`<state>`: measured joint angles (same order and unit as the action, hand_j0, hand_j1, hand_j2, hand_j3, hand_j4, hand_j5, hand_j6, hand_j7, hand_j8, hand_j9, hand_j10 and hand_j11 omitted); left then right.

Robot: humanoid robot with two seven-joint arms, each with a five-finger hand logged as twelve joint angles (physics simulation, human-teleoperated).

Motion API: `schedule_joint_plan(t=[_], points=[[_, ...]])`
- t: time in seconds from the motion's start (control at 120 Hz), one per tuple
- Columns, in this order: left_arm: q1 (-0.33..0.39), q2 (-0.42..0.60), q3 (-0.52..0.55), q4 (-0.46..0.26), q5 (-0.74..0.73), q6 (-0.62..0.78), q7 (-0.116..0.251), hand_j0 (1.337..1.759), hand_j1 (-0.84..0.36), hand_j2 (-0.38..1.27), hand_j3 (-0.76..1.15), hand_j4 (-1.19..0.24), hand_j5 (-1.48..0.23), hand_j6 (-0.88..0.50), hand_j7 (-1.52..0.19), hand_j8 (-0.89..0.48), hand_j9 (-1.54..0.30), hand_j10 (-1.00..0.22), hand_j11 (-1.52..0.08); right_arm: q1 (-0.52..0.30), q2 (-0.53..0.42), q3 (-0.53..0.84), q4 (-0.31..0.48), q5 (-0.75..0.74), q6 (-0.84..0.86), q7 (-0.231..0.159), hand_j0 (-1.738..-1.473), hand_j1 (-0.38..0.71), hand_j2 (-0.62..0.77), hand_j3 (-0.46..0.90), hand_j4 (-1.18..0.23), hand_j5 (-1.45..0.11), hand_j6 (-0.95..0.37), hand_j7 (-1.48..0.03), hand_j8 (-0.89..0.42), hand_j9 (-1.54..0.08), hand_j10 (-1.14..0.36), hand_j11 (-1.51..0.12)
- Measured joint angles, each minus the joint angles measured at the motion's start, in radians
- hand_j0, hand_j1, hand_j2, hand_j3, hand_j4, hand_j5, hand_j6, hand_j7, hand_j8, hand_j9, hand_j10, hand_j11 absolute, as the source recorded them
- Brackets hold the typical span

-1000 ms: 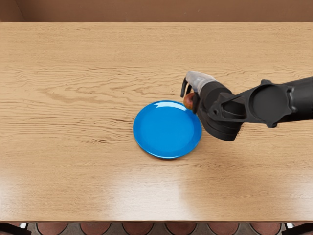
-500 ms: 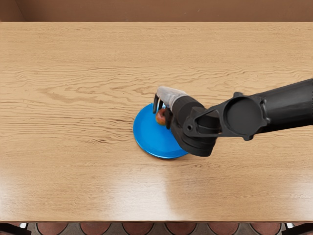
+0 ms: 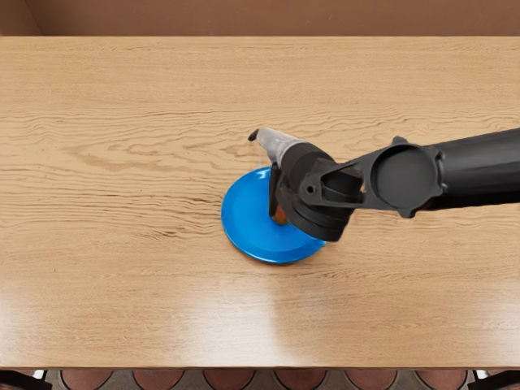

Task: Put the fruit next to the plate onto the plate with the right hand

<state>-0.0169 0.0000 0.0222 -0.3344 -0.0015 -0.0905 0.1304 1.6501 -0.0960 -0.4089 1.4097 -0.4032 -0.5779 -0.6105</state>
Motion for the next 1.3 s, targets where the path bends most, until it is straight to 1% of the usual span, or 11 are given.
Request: schedule_joint_plan(t=[0.1, 0.175, 0.25, 0.4, 0.508, 0.567, 0.7, 0.775, 0.917, 1.017, 1.3], points=[[0.0, 0.0, 0.0, 0.0, 0.0, 0.0, 0.0, 1.658, 0.35, 0.0, 0.0, 0.0, 0.0, 0.0, 0.0, 0.0, 0.0, 0.0, 0.0, 0.003, -0.068, 0.069, 0.004, -0.001, 0.099, 0.0, -1.658, -0.25, 0.05, 0.0, -0.1, -0.14, -0.07, -0.13, -0.06, -0.14, -0.1, -0.14], [0.0, 0.0, 0.0, 0.0, 0.0, 0.0, 0.0, 1.658, 0.35, 0.0, 0.0, 0.0, 0.0, 0.0, 0.0, 0.0, 0.0, 0.0, 0.0, 0.0, -0.143, 0.14, 0.008, -0.004, 0.234, 0.001, -1.658, -0.27, 0.03, 0.0, -0.08, -0.11, -0.06, -0.1, -0.05, -0.11, -0.08, -0.11], [0.0, 0.0, 0.0, 0.0, 0.0, 0.0, 0.0, 1.658, 0.35, 0.0, 0.0, 0.0, 0.0, 0.0, 0.0, 0.0, 0.0, 0.0, 0.0, -0.004, -0.208, 0.187, 0.01, -0.003, 0.373, 0.024, -1.658, -0.28, 0.02, 0.0, -0.06, -0.09, -0.05, -0.09, -0.05, -0.09, -0.06, -0.09], [0.0, 0.0, 0.0, 0.0, 0.0, 0.0, 0.0, 1.658, 0.35, 0.0, 0.0, 0.0, 0.0, 0.0, 0.0, 0.0, 0.0, 0.0, 0.0, -0.044, -0.394, 0.29, 0.009, -0.001, 0.697, 0.144, -1.658, -0.29, 0.01, 0.0, -0.05, -0.07, -0.04, -0.06, -0.04, -0.07, -0.05, -0.07], [0.0, 0.0, 0.0, 0.0, 0.0, 0.0, 0.0, 1.658, 0.35, 0.0, 0.0, 0.0, 0.0, 0.0, 0.0, 0.0, 0.0, 0.0, 0.0, -0.064, -0.498, 0.329, 0.004, 0.001, 0.877, 0.22, -1.658, -0.3, 0.0, 0.0, -0.04, -0.06, -0.04, -0.06, -0.04, -0.06, -0.04, -0.06], [0.0, 0.0, 0.0, 0.0, 0.0, 0.0, 0.0, 1.658, 0.35, 0.0, 0.0, 0.0, 0.0, 0.0, 0.0, 0.0, 0.0, 0.0, 0.0, -0.076, -0.556, 0.339, 0.002, 0.001, 0.968, 0.272, -1.658, -0.3, 0.0, 0.0, -0.04, -0.05, -0.04, -0.05, -0.04, -0.05, -0.04, -0.05], [0.0, 0.0, -0.001, 0.0, 0.0, 0.0, 0.0, 1.658, 0.35, 0.0, 0.0, 0.0, 0.0, 0.0, 0.0, 0.0, 0.0, 0.0, 0.0, -0.09, -0.675, 0.349, 0.0, 0.002, 1.12, 0.376, -1.658, -0.31, 0.0, 0.0, -0.04, -0.05, -0.04, -0.05, -0.04, -0.05, -0.04, -0.05], [-0.004, 0.0, -0.001, 0.0, 0.0, 0.0, 0.0, 1.658, 0.35, 0.0, 0.0, 0.0, 0.0, 0.0, 0.0, 0.0, 0.0, 0.0, 0.0, -0.096, -0.722, 0.36, -0.001, 0.002, 1.155, 0.416, -1.658, -0.31, 0.0, 0.0, -0.04, -0.05, -0.04, -0.05, -0.04, -0.05, -0.04, -0.05], [0.0, 0.0, 0.0, 0.0, 0.0, 0.0, 0.0, 1.658, 0.35, 0.0, 0.0, 0.0, 0.0, 0.0, 0.0, 0.0, 0.0, 0.0, 0.0, -0.124, -0.836, 0.422, -0.011, 0.002, 1.18, 0.463, -1.658, -0.31, 0.0, 0.0, -0.04, -0.04, -0.04, -0.04, -0.03, -0.04, -0.03, -0.04], [-0.006, 0.0, 0.0, 0.0, 0.0, 0.0, 0.0, 1.658, 0.35, 0.0, 0.0, 0.0, 0.0, 0.0, 0.0, 0.0, 0.0, 0.0, 0.0, -0.132, -0.879, 0.439, -0.02, 0.002, 1.186, 0.48, -1.658, -0.31, 0.0, 0.0, -0.03, -0.04, -0.03, -0.04, -0.03, -0.04, -0.03, -0.04], [-0.005, 0.0, -0.001, 0.0, 0.0, 0.0, 0.0, 1.658, 0.35, 0.0, 0.0, 0.0, 0.0, 0.0, 0.0, 0.0, 0.0, 0.0, 0.0, -0.173, -0.863, 0.449, -0.046, 0.001, 1.189, 0.49, -1.658, -0.31, 0.0, 0.0, -0.03, -0.04, -0.03, -0.04, -0.03, -0.04, -0.03, -0.04]])
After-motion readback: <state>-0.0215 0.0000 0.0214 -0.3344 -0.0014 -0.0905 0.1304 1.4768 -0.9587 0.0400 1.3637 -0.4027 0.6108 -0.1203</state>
